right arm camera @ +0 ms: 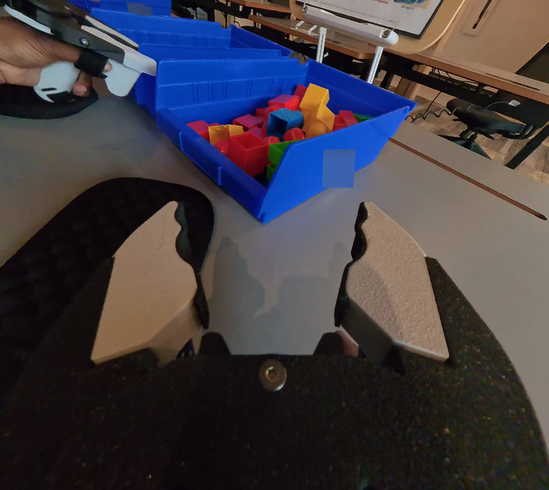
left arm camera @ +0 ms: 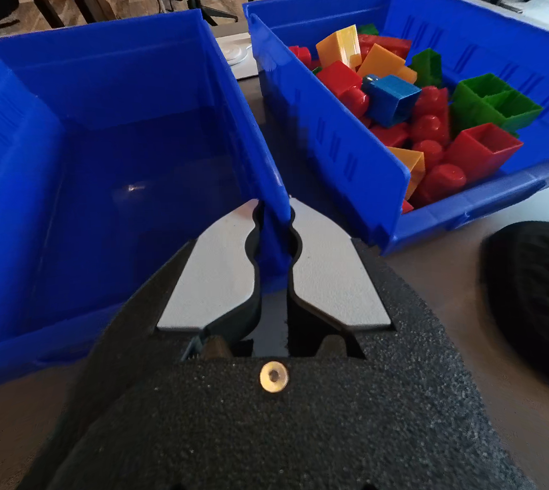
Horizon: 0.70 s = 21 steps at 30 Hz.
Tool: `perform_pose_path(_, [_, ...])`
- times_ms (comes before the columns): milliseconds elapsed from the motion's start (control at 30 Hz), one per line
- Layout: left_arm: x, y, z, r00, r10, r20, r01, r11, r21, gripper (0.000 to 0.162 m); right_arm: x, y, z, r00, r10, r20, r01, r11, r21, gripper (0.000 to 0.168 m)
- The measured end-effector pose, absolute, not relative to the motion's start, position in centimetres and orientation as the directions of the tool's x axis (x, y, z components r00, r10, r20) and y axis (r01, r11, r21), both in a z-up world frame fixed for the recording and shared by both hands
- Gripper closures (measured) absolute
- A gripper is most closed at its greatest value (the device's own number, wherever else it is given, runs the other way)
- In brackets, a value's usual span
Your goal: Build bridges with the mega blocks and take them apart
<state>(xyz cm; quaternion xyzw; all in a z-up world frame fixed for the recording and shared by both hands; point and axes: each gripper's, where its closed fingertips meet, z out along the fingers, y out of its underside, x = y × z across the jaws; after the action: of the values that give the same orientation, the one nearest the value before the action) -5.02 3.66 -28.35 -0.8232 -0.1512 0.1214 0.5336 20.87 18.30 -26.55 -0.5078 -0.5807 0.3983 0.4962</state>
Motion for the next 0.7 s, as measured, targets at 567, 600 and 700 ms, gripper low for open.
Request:
perform_pose_path(567, [-3.6,3.4,-26.6,0.921,0.388,-0.033,0.090,-0.294,-0.952,0.125,19.6,17.9,-26.3,0.086,0.987,0.138,0.211,0.117,-0.970,0.068])
perform_pose_path(600, [-3.5,2.9,-25.8,0.909,0.411,-0.077,0.040,-0.267,-0.963,0.116,19.5,18.3,-26.1,0.136,0.983,0.123,0.210,0.092,-0.973,0.071])
perform_pose_path(700, [-1.2,1.9,-23.5,0.872,0.441,-0.214,-0.136,-0.202,-0.970,0.107,19.2,19.2,-25.6,0.298,0.951,0.078,0.201,0.018,-0.979,0.075])
